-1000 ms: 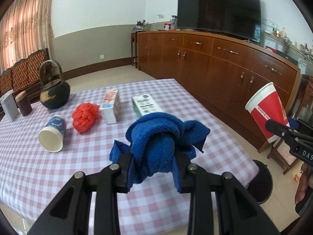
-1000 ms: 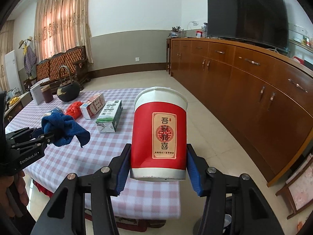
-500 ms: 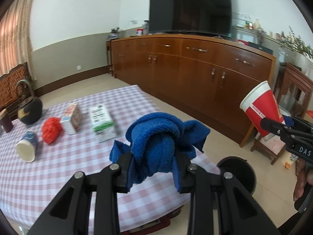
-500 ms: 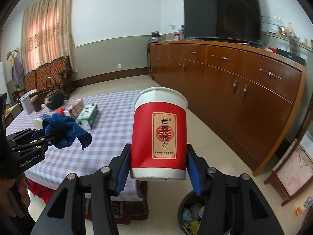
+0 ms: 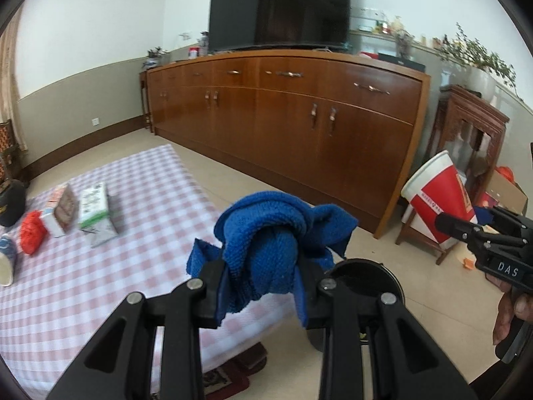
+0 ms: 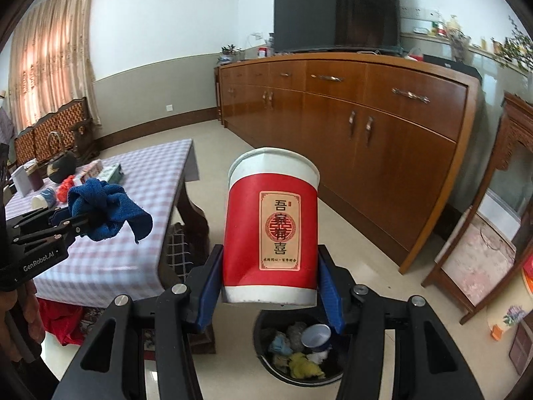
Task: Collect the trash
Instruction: 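Carry the towel and red cup over the bucket and open both tools to drop them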
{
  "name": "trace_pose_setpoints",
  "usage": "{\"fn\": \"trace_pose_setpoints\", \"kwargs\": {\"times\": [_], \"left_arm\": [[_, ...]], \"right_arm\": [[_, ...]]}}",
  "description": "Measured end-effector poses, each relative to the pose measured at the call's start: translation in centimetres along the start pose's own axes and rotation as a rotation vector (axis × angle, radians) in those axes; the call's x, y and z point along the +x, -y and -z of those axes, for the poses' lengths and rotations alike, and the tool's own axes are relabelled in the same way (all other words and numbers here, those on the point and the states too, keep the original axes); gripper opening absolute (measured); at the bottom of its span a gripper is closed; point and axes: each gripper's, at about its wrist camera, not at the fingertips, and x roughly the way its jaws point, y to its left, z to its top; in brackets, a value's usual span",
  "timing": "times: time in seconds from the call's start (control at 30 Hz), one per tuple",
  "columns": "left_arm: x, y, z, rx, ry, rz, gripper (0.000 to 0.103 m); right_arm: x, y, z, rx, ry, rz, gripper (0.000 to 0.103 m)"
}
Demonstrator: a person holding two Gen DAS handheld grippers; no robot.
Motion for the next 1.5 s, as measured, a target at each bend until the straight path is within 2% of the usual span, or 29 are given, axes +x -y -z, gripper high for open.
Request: {"fn": "trace_pose_setpoints", "kwargs": {"times": [0.23,0.6,0.87,1.07,1.13,1.17,1.23,1.27,1.3,1.33,1.4,1.5], "left_arm": [[2.3,3.8,0.6,0.043,-0.033,0.078,0.033],[6.9,9.7,2.6,0.09,-0.098,0.169,0.033],[10.2,12.4,4.6,0.116,-0.147,0.212,0.033],[14.1,13.2,6.4,0.141,-0.265,0.246,0.033],[15.5,13.0,7.2,0.123,-0.302,0.256,0.035],[16.2,12.9,7.7,0.111,-0.322,0.274,0.037],[17.9,12.9,8.9,0.086,-0.379,0.325,0.055],[18.4,13.1,9.5,0.098,-0.409,0.314,0.071],[18.5,13.1,9.8,0.102,-0.415,0.296,0.078],[18.3,12.9,10.1,0.106,-0.407,0.264,0.081],[17.9,12.6,10.3,0.11,-0.397,0.218,0.097],[17.6,11.9,10.5,0.116,-0.385,0.163,0.103]], "right_arm": [[-0.2,3.5,2.3,0.007,-0.042,0.041,0.055],[2.3,8.3,6.7,0.006,-0.137,0.069,0.055],[6.0,9.9,9.4,-0.057,-0.214,-0.004,0.055],[10.2,10.9,11.3,-0.112,-0.314,-0.075,0.057],[11.7,10.7,12.0,-0.157,-0.351,-0.096,0.061],[13.0,10.8,12.8,-0.185,-0.381,-0.099,0.063],[15.0,11.1,14.3,-0.232,-0.44,-0.048,0.097],[15.4,11.6,14.8,-0.215,-0.45,-0.06,0.098],[15.5,12.0,15.0,-0.198,-0.455,-0.06,0.098],[15.5,12.5,15.2,-0.184,-0.456,-0.039,0.1],[15.2,12.8,15.2,-0.2,-0.442,-0.026,0.103],[14.9,13.2,15.4,-0.167,-0.44,-0.013,0.103]]}}
